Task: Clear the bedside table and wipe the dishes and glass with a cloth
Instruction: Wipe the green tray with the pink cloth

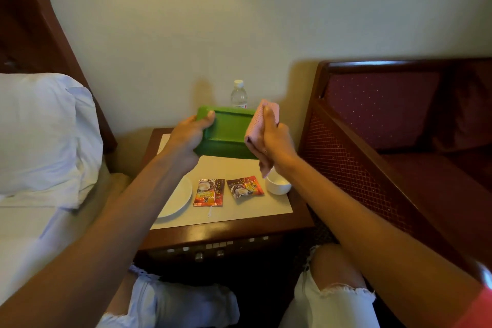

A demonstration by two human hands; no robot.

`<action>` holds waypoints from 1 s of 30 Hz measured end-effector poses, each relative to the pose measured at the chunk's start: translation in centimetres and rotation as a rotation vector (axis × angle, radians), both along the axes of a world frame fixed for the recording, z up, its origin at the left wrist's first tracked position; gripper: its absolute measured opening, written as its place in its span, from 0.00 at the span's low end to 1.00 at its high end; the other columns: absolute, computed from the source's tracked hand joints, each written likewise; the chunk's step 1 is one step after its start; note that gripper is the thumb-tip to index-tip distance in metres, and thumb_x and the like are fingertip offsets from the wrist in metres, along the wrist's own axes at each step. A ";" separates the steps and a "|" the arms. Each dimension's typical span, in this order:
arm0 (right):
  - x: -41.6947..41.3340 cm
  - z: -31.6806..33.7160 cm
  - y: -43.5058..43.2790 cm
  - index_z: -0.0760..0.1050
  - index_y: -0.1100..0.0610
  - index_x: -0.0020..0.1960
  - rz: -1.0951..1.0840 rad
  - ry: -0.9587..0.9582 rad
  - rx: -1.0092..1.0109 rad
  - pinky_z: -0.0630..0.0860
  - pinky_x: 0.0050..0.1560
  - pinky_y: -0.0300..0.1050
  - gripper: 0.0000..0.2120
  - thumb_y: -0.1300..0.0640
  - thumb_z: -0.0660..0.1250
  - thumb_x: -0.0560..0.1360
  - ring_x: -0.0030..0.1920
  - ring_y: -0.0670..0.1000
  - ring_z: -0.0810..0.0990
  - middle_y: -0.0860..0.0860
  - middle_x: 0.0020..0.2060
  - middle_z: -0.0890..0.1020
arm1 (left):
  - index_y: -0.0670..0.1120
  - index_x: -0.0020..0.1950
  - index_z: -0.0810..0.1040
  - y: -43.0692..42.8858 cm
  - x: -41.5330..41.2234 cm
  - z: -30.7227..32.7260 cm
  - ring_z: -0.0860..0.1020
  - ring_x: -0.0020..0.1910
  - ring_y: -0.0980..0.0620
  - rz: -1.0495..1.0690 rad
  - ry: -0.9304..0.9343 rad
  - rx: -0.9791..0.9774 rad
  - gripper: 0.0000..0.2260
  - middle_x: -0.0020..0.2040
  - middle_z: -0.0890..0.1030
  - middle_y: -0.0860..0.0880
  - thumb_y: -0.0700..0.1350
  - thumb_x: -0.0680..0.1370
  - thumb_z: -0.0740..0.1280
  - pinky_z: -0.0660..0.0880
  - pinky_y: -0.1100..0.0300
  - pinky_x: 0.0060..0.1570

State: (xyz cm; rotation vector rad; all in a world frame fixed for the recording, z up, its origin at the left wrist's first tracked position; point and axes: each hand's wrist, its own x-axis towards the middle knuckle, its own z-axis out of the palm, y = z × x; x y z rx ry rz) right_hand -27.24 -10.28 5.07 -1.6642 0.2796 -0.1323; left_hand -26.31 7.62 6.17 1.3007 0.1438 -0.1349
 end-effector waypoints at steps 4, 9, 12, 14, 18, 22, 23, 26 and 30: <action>-0.4 -1.1 0.4 0.75 0.60 0.61 -0.001 0.066 -0.103 0.76 0.60 0.55 0.32 0.34 0.49 0.80 0.54 0.55 0.79 0.55 0.53 0.80 | 0.46 0.60 0.75 -1.4 -0.4 0.4 0.81 0.55 0.42 0.168 -0.127 -0.005 0.10 0.60 0.81 0.42 0.47 0.81 0.67 0.80 0.44 0.53; 0.9 -1.1 -1.8 0.70 0.56 0.67 0.174 0.311 0.374 0.76 0.61 0.56 0.35 0.29 0.52 0.76 0.54 0.58 0.80 0.58 0.54 0.81 | 0.50 0.65 0.76 -0.4 -2.2 0.5 0.82 0.58 0.46 -0.051 -0.211 0.087 0.14 0.59 0.83 0.48 0.47 0.80 0.67 0.80 0.43 0.56; 1.1 -0.9 -3.3 0.74 0.60 0.60 0.258 0.425 0.453 0.77 0.58 0.59 0.45 0.21 0.52 0.67 0.57 0.60 0.81 0.59 0.51 0.81 | 0.56 0.66 0.74 0.0 -2.9 0.2 0.79 0.56 0.53 -0.226 -0.242 0.337 0.13 0.57 0.81 0.54 0.48 0.81 0.65 0.77 0.46 0.61; 1.1 -0.9 -3.8 0.73 0.62 0.56 0.258 0.500 0.424 0.78 0.50 0.60 0.48 0.18 0.54 0.63 0.60 0.62 0.78 0.61 0.57 0.80 | 0.60 0.69 0.69 0.0 -3.0 -0.4 0.77 0.59 0.52 -0.305 -0.194 0.412 0.17 0.60 0.79 0.56 0.50 0.81 0.64 0.73 0.42 0.65; 2.3 -2.4 -3.7 0.70 0.60 0.63 0.172 0.415 0.416 0.80 0.49 0.53 0.41 0.27 0.67 0.66 0.48 0.57 0.80 0.59 0.51 0.79 | 0.60 0.77 0.59 -1.4 -2.3 -1.3 0.65 0.73 0.43 -0.264 -0.066 0.309 0.27 0.72 0.68 0.51 0.62 0.79 0.59 0.65 0.35 0.69; 3.9 -3.4 -3.1 0.72 0.59 0.63 0.114 0.240 0.380 0.79 0.42 0.51 0.44 0.28 0.70 0.61 0.46 0.59 0.79 0.62 0.50 0.79 | 0.57 0.76 0.63 -2.9 -0.7 -1.3 0.63 0.75 0.42 -0.090 -0.018 0.246 0.32 0.75 0.67 0.47 0.71 0.76 0.54 0.61 0.36 0.71; 4.2 -3.5 -3.0 0.72 0.60 0.63 0.096 0.203 0.358 0.77 0.40 0.50 0.46 0.27 0.70 0.58 0.46 0.59 0.79 0.62 0.49 0.78 | 0.57 0.77 0.61 -3.1 -0.3 -1.2 0.62 0.75 0.42 -0.088 -0.025 0.261 0.32 0.76 0.66 0.48 0.71 0.77 0.53 0.61 0.37 0.72; 5.2 -3.2 -3.2 0.72 0.58 0.60 0.057 0.094 0.303 0.76 0.38 0.51 0.40 0.30 0.71 0.60 0.44 0.59 0.77 0.59 0.46 0.76 | 0.57 0.78 0.58 -3.6 1.2 -1.3 0.62 0.75 0.44 -0.091 -0.019 0.291 0.33 0.77 0.64 0.50 0.70 0.77 0.53 0.61 0.41 0.72; 6.9 -3.8 -4.0 0.73 0.57 0.58 0.062 0.030 0.260 0.76 0.38 0.55 0.36 0.34 0.73 0.60 0.43 0.62 0.78 0.63 0.46 0.78 | 0.52 0.63 0.75 -4.0 2.3 -1.5 0.73 0.64 0.44 -0.132 0.018 0.072 0.15 0.60 0.75 0.49 0.58 0.82 0.61 0.71 0.49 0.65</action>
